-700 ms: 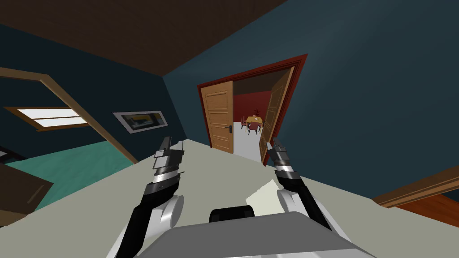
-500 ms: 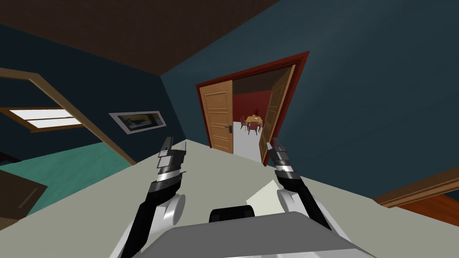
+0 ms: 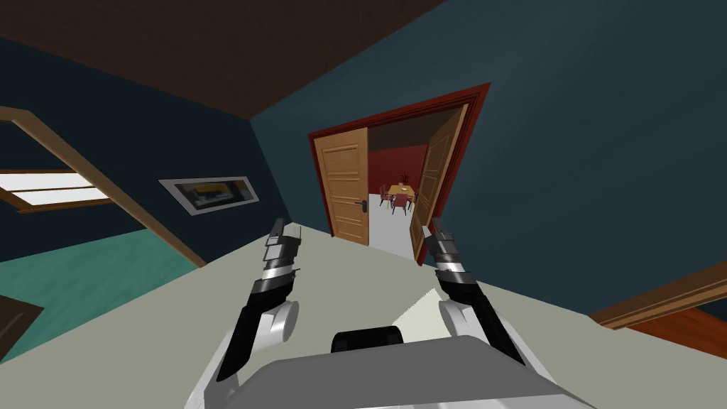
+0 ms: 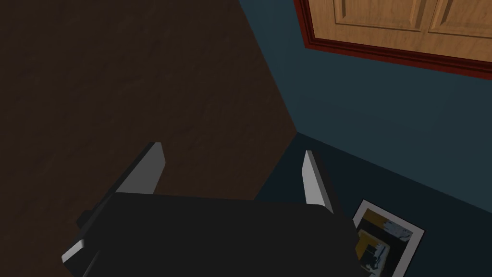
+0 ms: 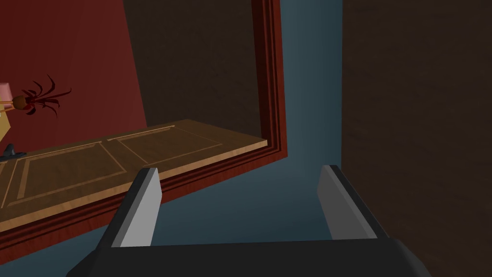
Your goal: Push the door open
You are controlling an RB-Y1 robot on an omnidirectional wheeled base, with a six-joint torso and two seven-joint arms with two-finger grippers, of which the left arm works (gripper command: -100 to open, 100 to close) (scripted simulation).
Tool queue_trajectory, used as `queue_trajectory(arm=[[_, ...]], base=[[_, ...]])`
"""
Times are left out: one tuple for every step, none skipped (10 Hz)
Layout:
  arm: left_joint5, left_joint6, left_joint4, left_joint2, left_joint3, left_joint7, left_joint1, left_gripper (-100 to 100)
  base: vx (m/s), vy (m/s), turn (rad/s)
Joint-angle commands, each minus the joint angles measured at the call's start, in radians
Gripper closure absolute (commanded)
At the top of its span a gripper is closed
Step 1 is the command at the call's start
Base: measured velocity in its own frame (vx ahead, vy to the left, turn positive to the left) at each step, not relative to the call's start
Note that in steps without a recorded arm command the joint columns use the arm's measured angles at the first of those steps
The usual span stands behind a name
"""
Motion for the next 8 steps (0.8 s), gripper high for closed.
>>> queue_trajectory(arm=[[-0.002, -0.007, 0.034, 0.005, -0.002, 0.000, -0.015, -100], [-0.003, -0.009, 0.054, 0.008, -0.002, 0.001, -0.026, -100], [-0.004, -0.011, 0.077, 0.012, -0.002, 0.001, -0.039, -100], [-0.005, -0.012, 0.100, 0.015, -0.001, 0.002, -0.053, -100], [-0.006, -0.014, 0.124, 0.019, -0.001, 0.003, -0.066, -100], [-0.007, -0.016, 0.147, 0.022, 0.000, 0.003, -0.080, -100], [-0.008, -0.018, 0.170, 0.026, 0.000, 0.004, -0.093, -100], [-0.009, -0.019, 0.197, 0.029, 0.001, 0.004, -0.108, -100]], base=[[0.084, 0.018, -0.032], [0.079, 0.012, -0.031], [0.075, 0.010, -0.032], [0.072, 0.017, -0.036], [0.088, 0.019, -0.036], [0.092, 0.018, -0.036], [0.091, 0.025, -0.037], [0.088, 0.007, -0.045]])
